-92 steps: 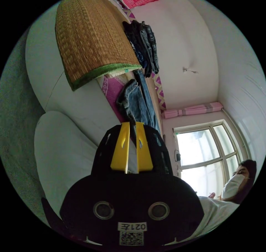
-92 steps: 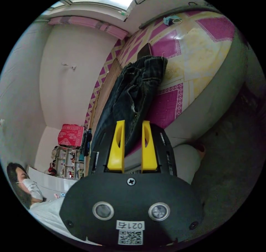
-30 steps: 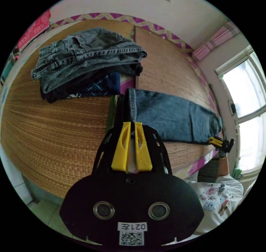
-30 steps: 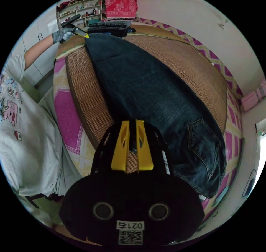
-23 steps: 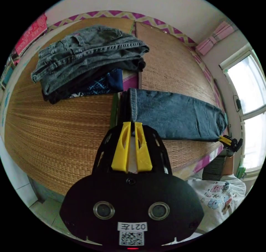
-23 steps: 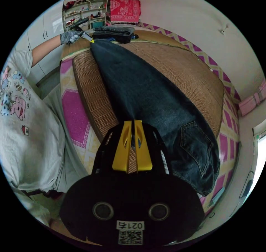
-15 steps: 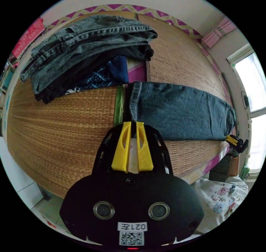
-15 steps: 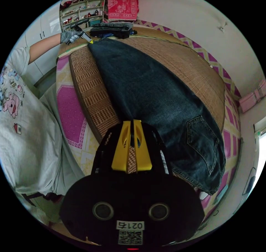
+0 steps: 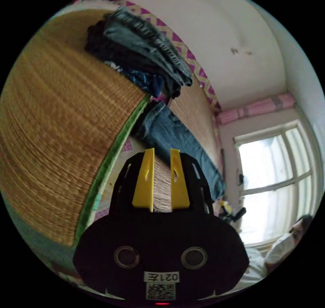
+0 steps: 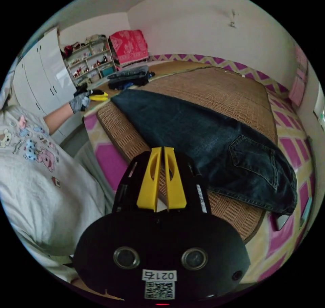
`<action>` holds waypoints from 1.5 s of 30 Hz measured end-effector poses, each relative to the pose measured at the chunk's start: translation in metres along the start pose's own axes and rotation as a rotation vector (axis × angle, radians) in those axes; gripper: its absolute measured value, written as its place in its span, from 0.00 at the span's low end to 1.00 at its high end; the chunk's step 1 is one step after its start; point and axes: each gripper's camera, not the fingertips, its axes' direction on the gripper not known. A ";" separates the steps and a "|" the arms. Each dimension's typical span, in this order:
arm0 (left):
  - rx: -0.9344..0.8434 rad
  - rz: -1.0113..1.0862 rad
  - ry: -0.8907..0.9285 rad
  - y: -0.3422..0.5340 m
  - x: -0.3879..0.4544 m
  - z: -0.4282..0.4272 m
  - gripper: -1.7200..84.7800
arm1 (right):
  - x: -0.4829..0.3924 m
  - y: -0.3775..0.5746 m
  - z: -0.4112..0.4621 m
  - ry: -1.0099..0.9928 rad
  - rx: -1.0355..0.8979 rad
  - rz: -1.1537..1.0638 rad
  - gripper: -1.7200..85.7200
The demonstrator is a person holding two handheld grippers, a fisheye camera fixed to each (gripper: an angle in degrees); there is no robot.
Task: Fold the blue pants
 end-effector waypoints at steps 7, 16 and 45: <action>0.070 -0.164 0.057 0.018 -0.028 0.033 0.14 | 0.004 0.043 -0.023 -0.027 0.047 0.050 0.02; 0.125 -0.033 0.055 0.056 0.008 0.054 0.01 | 0.025 0.108 -0.041 -0.035 0.083 0.153 0.01; -0.068 1.233 -0.429 0.480 0.376 0.470 0.02 | 0.089 0.337 -0.130 -0.002 0.268 0.456 0.01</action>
